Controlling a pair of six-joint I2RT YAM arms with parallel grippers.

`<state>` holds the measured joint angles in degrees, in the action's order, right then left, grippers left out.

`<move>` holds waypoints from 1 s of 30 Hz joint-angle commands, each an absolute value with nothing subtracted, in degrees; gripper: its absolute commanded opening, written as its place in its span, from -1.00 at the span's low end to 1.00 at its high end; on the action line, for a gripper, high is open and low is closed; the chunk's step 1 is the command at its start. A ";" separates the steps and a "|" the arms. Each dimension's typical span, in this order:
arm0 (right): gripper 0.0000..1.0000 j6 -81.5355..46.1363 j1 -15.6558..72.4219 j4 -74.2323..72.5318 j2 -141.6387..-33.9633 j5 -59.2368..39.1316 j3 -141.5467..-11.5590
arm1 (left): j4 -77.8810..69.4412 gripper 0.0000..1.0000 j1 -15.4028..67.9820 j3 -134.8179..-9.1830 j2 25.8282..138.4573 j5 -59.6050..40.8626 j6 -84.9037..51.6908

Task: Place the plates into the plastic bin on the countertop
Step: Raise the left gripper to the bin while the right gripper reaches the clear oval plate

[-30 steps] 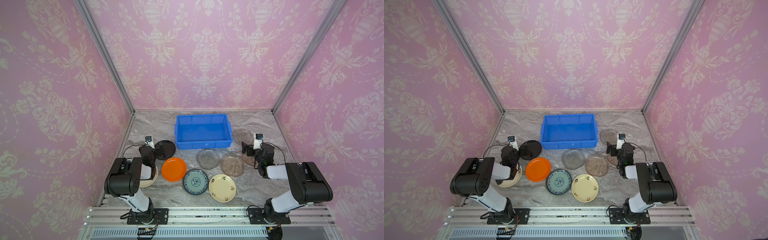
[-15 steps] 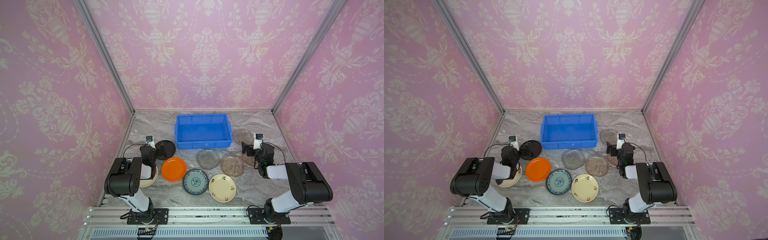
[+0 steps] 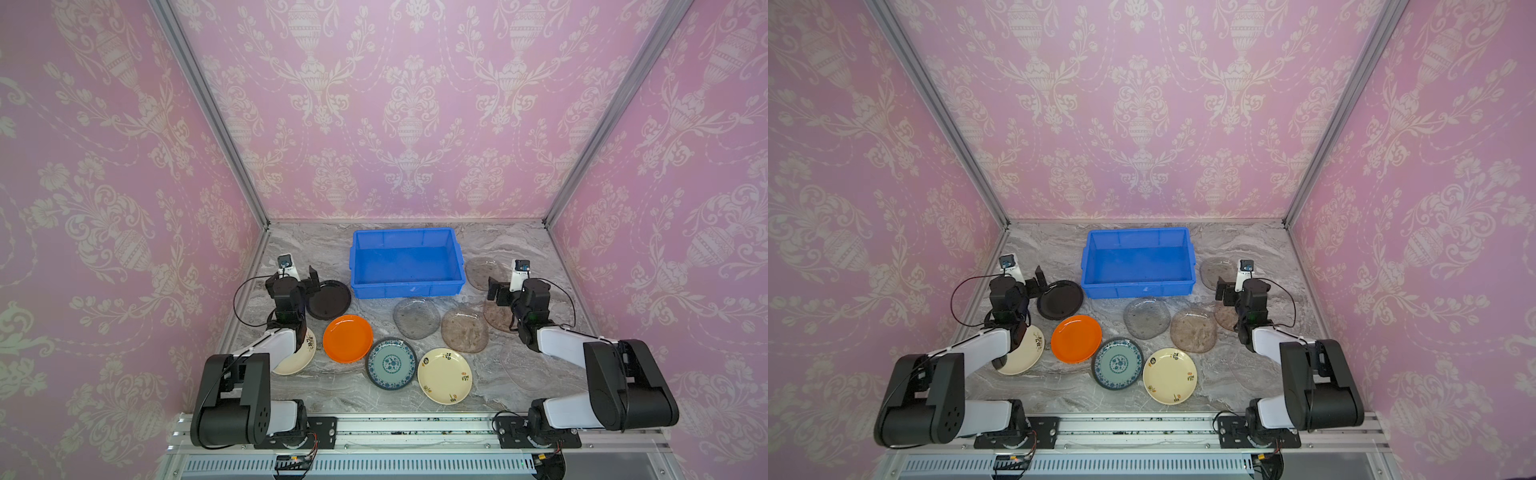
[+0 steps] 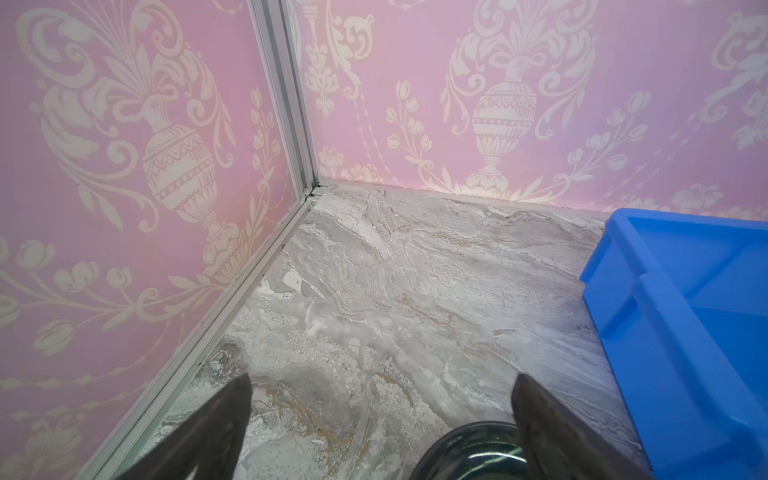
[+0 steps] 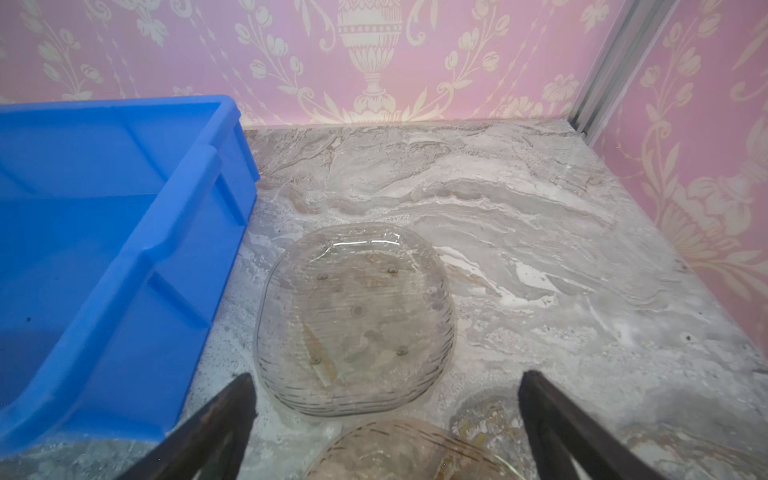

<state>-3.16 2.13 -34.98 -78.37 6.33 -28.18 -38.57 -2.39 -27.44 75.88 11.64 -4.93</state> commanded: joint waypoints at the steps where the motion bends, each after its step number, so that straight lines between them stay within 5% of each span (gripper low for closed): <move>1: 0.99 -5.92 2.95 -20.65 -72.56 14.63 -35.32 | -28.88 0.99 -2.02 -31.91 72.46 14.32 -11.91; 8: 1.00 -12.14 2.16 -5.02 -75.03 12.94 -50.83 | -6.08 0.99 -1.24 -48.88 71.24 5.52 -17.28; 17: 0.98 -23.25 -2.56 1.56 -83.72 -3.44 -60.97 | -4.31 0.99 0.79 -60.36 73.10 -18.98 -29.29; 21: 0.74 -25.13 -6.11 1.25 -90.16 -8.45 -63.86 | -1.97 0.99 6.40 -66.34 77.39 -23.05 -29.22; 30: -0.22 -27.79 -8.83 2.55 -98.79 -9.76 -65.72 | -9.07 0.99 10.13 -69.32 86.46 -28.99 -32.34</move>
<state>-26.70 -8.82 0.47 -98.13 -8.71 -63.77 -7.03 10.26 -67.02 84.33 -24.27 -29.76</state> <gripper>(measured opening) 0.418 0.993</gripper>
